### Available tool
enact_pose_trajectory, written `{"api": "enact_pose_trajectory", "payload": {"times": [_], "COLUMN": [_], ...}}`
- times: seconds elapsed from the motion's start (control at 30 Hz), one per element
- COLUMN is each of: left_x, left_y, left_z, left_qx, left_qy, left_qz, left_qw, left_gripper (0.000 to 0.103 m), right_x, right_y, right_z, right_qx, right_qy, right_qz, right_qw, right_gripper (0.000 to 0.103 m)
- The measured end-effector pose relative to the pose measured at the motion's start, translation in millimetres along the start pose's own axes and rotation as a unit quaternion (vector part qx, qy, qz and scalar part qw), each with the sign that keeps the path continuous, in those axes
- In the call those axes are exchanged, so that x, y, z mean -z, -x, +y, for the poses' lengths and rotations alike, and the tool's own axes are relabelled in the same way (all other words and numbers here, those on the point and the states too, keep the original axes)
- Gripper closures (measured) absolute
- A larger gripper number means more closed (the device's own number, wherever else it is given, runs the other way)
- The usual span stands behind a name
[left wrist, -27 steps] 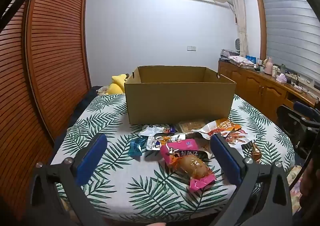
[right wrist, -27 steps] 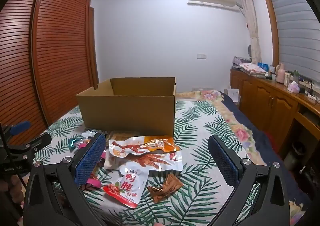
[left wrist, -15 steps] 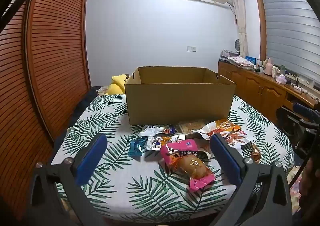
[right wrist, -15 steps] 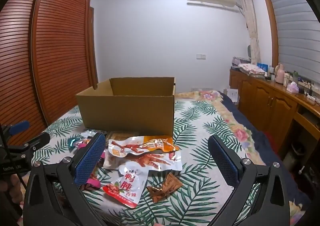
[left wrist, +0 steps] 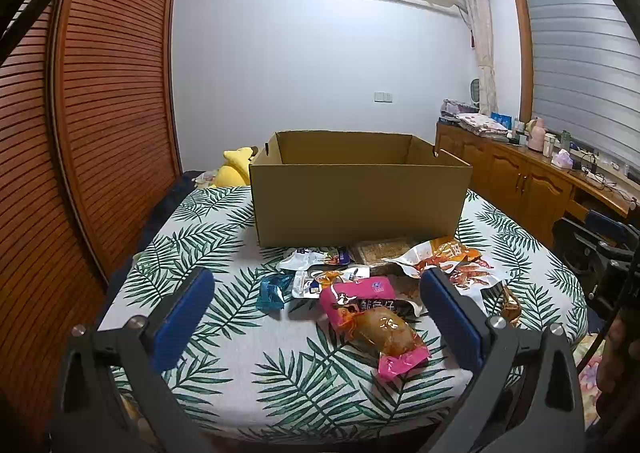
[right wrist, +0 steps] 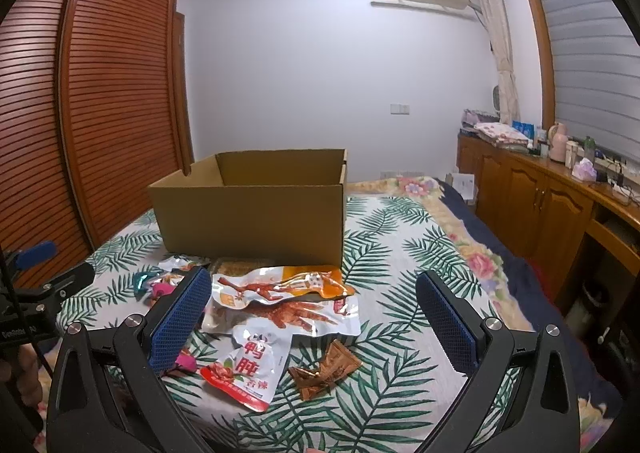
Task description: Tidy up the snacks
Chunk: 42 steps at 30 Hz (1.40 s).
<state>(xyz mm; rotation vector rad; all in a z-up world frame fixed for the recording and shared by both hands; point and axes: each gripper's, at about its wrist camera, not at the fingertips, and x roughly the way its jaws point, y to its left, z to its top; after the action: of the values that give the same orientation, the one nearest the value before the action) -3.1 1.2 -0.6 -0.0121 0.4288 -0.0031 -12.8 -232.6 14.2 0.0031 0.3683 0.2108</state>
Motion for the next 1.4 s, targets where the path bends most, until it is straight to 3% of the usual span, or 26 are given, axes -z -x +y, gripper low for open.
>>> {"api": "enact_pose_trajectory", "payload": {"times": [1.4], "left_x": [-3.2], "left_y": [3.8], "left_z": [2.3], "left_qx": [-0.001], "left_qy": [0.004], "left_qz": [-0.005], "left_qw": [1.0], "left_gripper": [0.0], "right_x": [-0.7], "right_y": [1.2], "right_z": [-0.7], "right_qx": [0.002], "right_qy": [-0.002], "right_qz": [-0.002], "right_qw": [1.0], "right_gripper": [0.0]}}
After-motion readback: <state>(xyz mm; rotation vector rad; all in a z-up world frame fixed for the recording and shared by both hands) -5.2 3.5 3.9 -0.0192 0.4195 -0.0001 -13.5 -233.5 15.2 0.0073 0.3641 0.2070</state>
